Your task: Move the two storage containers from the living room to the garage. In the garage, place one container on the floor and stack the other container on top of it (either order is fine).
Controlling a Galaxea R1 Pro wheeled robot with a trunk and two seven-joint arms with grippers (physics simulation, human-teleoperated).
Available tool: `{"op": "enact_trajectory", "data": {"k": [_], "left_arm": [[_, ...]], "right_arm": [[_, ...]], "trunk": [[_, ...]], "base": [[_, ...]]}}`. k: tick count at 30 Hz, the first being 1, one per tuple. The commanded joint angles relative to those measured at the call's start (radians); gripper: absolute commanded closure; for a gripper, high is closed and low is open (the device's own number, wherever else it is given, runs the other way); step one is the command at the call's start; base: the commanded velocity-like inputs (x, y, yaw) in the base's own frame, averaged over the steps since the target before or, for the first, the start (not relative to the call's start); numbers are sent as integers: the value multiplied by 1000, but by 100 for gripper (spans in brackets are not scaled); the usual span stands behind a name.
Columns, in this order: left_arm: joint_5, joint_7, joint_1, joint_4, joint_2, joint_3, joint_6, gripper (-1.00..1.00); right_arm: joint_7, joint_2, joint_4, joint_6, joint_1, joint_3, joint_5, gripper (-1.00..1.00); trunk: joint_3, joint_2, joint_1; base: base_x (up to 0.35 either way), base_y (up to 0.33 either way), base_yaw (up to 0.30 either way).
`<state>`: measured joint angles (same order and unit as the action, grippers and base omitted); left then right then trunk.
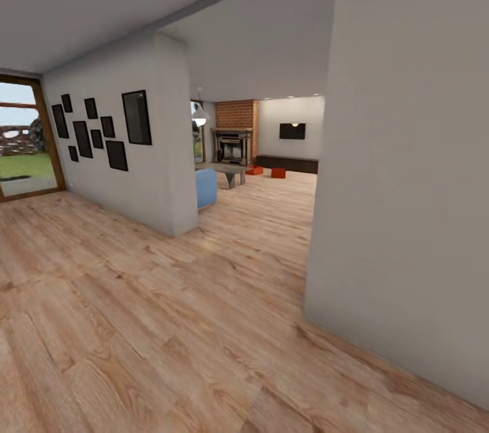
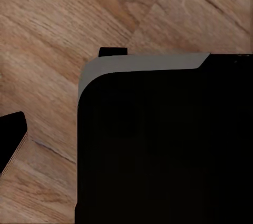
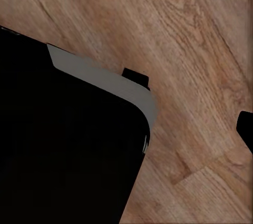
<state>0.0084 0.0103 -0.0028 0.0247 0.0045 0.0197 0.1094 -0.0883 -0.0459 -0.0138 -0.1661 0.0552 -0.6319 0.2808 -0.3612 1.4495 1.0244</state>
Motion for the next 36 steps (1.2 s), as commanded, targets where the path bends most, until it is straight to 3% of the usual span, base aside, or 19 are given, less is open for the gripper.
{"op": "enact_trajectory", "data": {"k": [1,36], "left_arm": [[1,1,0,0,0,2,3,-100],[2,1,0,0,0,2,2,-100]], "right_arm": [[-5,0,-2,-4,1,-6,11,-100],[-5,1,-2,-4,0,-6,11,-100]], "trunk": [[-1,1,1],[-1,1,1]], "base": [[322,0,1],[322,0,0]]}}
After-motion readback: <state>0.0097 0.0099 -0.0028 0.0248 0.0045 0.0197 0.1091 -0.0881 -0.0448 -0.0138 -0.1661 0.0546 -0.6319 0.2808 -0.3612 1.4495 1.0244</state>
